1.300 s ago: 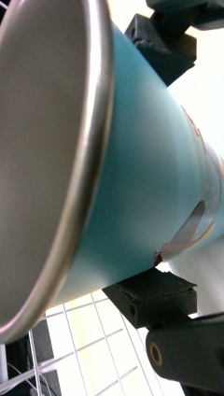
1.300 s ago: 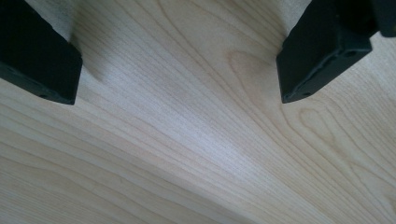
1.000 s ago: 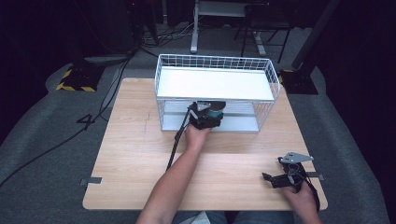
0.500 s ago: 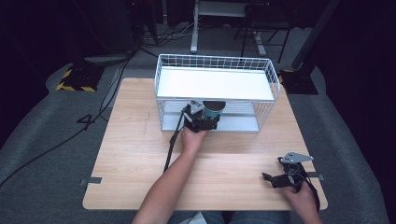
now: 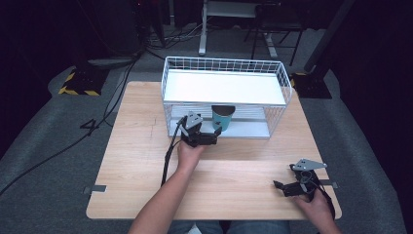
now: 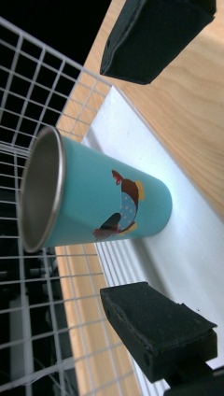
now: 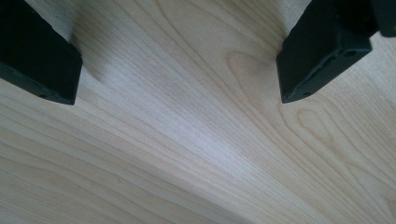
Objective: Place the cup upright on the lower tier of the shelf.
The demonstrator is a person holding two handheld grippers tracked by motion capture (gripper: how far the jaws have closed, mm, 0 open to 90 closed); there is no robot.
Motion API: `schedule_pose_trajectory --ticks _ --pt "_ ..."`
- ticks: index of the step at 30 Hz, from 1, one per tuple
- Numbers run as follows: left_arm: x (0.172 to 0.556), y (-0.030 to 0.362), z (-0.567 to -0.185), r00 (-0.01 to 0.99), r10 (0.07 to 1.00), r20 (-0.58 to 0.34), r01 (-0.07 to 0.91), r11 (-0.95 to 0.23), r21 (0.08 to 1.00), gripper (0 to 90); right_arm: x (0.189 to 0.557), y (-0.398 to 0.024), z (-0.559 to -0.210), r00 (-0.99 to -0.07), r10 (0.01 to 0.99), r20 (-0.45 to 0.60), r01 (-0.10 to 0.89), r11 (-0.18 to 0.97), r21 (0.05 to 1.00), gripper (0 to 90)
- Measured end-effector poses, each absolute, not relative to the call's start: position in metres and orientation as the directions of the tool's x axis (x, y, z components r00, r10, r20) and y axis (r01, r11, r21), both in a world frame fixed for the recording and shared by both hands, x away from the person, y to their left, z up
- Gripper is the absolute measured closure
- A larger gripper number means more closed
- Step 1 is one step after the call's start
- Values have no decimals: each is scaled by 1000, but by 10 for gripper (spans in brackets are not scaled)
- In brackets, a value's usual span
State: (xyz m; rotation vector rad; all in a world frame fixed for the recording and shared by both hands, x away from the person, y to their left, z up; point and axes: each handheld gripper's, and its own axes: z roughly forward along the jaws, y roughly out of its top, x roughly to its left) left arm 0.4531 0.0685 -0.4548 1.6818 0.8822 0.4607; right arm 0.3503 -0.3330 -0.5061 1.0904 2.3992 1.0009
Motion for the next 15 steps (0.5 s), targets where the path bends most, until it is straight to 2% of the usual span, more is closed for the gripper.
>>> schedule_pose_trajectory --ticks 15 --pt "404 112 -428 668 726 -164 329 -89 940 0 349 -332 -506 -661 750 -3 527 466 711 3"
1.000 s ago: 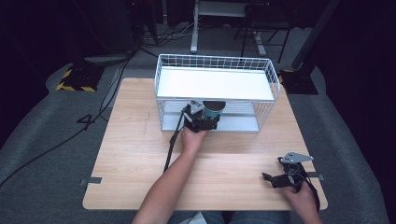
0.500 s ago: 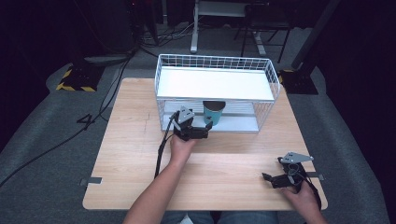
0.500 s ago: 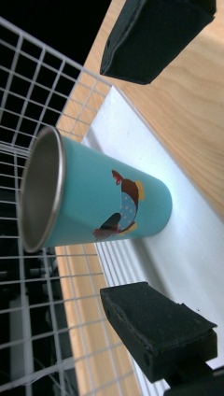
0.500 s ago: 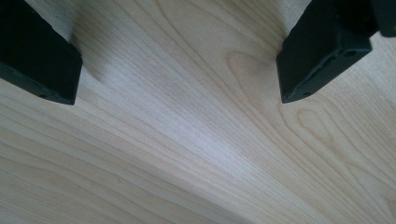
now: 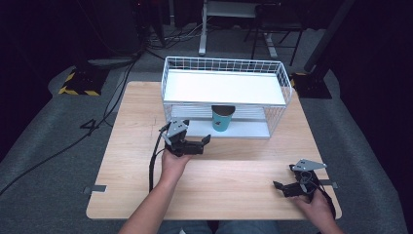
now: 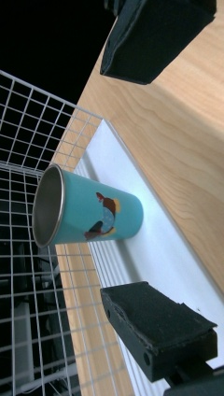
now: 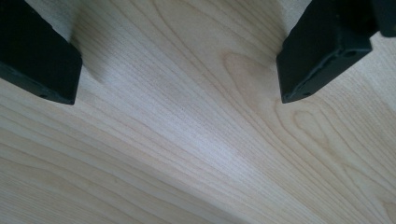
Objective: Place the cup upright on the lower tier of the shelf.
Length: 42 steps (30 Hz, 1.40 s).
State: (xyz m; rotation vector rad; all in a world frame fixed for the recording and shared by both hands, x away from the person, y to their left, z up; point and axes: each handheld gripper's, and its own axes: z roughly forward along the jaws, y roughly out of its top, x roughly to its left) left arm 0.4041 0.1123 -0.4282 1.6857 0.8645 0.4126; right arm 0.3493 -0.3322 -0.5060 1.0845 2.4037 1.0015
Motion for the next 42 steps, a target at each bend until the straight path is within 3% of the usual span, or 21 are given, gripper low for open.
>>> schedule_pose_trajectory --ticks 24,34,42 --pt "326 202 -412 706 706 -62 304 -222 927 1 351 -331 -506 -665 746 -3 524 470 711 3" --pt "303 224 -428 749 652 -116 348 -239 906 14 351 -331 -506 -665 746 -2 524 469 711 3" --pt "294 230 -451 743 665 -80 387 -328 862 30 351 -331 -506 -665 746 -2 524 469 711 3"
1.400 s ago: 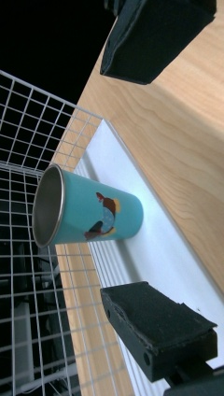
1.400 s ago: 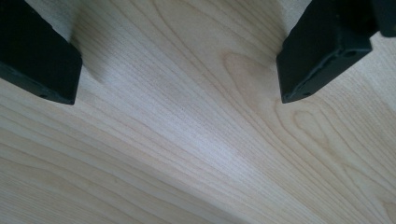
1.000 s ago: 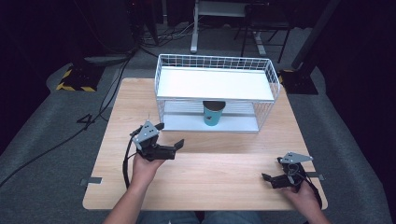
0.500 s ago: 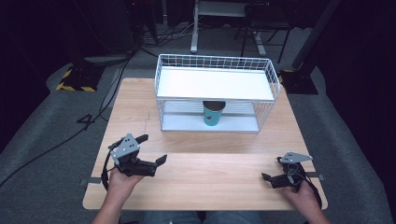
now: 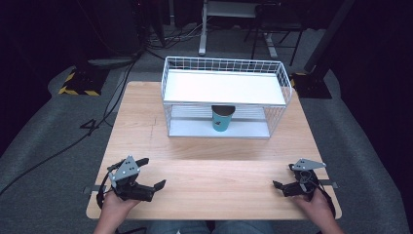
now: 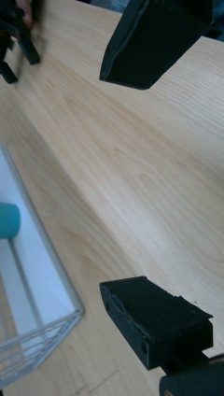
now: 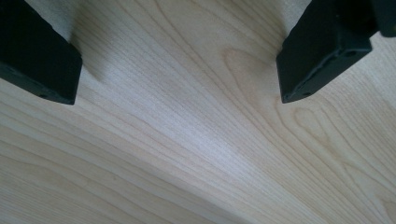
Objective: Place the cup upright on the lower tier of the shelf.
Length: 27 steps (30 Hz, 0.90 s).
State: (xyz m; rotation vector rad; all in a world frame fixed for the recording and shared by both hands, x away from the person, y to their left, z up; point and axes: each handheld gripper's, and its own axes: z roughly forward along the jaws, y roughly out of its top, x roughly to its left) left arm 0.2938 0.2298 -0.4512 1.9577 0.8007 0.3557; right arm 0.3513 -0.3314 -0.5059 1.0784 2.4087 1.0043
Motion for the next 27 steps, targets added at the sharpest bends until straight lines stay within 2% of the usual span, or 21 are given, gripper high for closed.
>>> schedule_pose_trajectory --ticks 18,27 --pt "301 233 -488 707 705 -59 500 -439 747 32 351 -331 -506 -666 746 -2 524 469 711 3" --pt "305 226 -499 700 713 -44 527 -474 706 32 351 -331 -506 -666 746 -2 524 469 711 3"
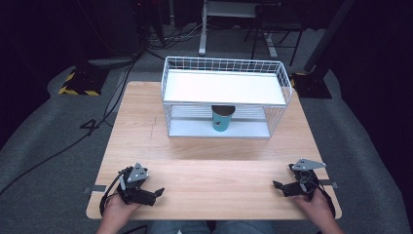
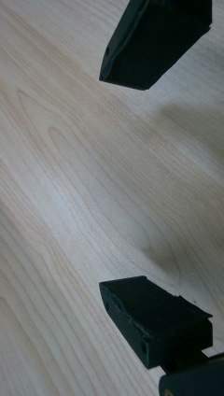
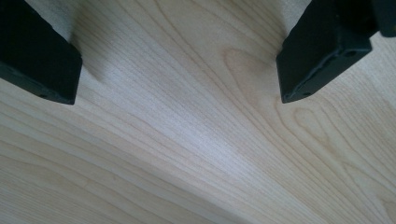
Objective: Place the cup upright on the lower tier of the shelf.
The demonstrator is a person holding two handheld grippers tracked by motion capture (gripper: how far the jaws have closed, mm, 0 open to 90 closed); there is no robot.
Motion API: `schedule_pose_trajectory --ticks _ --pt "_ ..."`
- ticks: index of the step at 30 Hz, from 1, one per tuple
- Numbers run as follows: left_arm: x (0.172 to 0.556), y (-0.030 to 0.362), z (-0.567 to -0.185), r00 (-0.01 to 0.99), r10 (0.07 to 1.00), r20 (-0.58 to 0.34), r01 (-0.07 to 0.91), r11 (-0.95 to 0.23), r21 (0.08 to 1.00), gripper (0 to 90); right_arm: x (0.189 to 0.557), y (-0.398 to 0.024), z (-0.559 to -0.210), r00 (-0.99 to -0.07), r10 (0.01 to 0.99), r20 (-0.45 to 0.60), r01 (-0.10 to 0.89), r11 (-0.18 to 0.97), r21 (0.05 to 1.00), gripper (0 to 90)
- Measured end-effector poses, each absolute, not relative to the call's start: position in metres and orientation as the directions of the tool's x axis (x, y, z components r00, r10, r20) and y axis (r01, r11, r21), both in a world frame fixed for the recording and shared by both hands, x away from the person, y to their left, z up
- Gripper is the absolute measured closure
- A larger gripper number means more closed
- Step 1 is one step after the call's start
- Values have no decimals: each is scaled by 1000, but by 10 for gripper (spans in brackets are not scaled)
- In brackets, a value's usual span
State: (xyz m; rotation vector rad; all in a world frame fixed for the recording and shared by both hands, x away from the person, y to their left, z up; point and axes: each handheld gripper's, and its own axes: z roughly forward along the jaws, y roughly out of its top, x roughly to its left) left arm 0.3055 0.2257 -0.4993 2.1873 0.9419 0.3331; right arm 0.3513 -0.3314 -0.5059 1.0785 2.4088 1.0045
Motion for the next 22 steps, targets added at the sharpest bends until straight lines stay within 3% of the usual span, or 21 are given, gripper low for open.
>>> schedule_pose_trajectory --ticks 2,22 --pt "309 221 -505 703 711 -29 542 -508 669 33 351 -331 -506 -666 746 -2 524 469 711 3" --pt "314 217 -505 631 776 -16 588 -464 662 3 352 -330 -506 -645 764 -4 536 456 710 1"
